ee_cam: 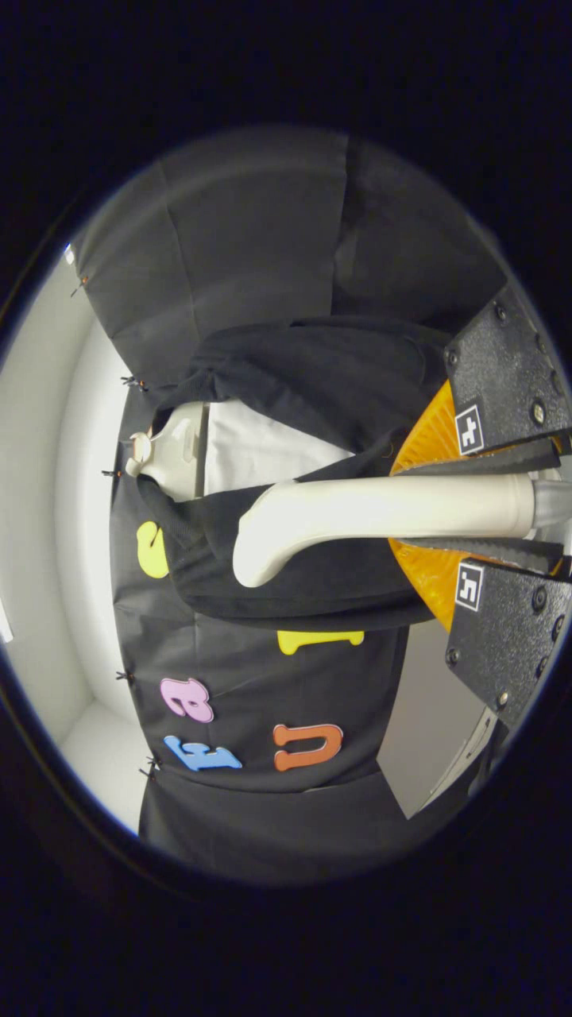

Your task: Iron the clothes twice with a garment steamer, once on the left side and once on the right side.

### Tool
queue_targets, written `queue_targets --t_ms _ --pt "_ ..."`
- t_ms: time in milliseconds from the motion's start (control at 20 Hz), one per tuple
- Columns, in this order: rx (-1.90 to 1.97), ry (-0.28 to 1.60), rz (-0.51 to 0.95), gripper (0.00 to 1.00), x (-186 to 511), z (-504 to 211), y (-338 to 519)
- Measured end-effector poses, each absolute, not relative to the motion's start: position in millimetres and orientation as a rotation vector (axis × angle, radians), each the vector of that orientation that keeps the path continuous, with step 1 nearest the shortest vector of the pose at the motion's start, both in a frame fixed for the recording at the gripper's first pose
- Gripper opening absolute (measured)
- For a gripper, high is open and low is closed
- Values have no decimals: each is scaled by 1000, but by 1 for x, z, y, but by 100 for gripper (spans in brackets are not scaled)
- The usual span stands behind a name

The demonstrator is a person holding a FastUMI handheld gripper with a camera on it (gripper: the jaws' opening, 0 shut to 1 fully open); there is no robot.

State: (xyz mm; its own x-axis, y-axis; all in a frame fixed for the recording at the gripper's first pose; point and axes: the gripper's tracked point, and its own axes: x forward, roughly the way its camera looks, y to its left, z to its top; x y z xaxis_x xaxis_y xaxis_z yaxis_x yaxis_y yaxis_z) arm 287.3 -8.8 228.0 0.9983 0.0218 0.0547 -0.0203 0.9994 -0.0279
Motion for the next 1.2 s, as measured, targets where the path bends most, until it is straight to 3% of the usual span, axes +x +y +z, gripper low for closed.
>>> queue_targets --t_ms 1200 --pt "-82 129 -17 36 288 128 -27"
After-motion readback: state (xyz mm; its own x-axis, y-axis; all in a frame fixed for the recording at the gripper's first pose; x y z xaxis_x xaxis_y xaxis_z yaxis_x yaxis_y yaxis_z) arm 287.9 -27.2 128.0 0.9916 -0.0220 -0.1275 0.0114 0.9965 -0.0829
